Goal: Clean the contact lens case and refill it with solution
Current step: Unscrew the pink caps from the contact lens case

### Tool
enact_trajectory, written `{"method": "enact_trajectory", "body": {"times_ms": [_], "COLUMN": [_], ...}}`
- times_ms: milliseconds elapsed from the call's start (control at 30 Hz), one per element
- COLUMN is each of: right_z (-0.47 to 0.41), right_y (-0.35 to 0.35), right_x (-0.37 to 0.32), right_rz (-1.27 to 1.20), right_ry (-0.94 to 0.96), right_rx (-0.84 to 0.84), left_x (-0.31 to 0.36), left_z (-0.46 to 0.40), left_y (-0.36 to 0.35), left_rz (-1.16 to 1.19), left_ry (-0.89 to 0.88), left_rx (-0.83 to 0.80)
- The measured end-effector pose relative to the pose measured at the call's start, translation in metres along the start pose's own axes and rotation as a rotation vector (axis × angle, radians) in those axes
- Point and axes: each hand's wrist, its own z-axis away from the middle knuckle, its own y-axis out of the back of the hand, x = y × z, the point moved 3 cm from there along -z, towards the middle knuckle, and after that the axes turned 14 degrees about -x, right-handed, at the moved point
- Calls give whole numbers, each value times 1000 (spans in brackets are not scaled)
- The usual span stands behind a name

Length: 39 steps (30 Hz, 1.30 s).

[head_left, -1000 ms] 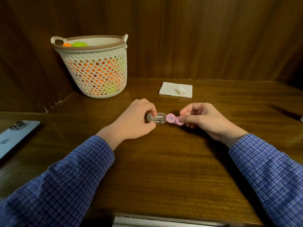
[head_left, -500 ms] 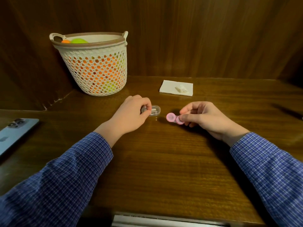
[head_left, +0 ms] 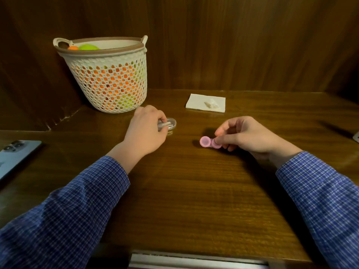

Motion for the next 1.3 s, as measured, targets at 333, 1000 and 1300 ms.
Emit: {"method": "enact_trajectory", "body": {"times_ms": [333, 1000, 1300], "right_z": [20, 16, 17], "right_y": [19, -6, -7], "right_x": [6, 10, 8], "right_rz": [227, 641, 686], "right_ry": [-25, 110, 193], "right_rx": [-28, 86, 9], "left_x": [89, 80, 79], "left_z": [23, 8, 13], "left_y": [-35, -35, -35], "left_rz": [274, 383, 377], "left_ry": [-464, -373, -413], "left_rx": [-269, -330, -308]}}
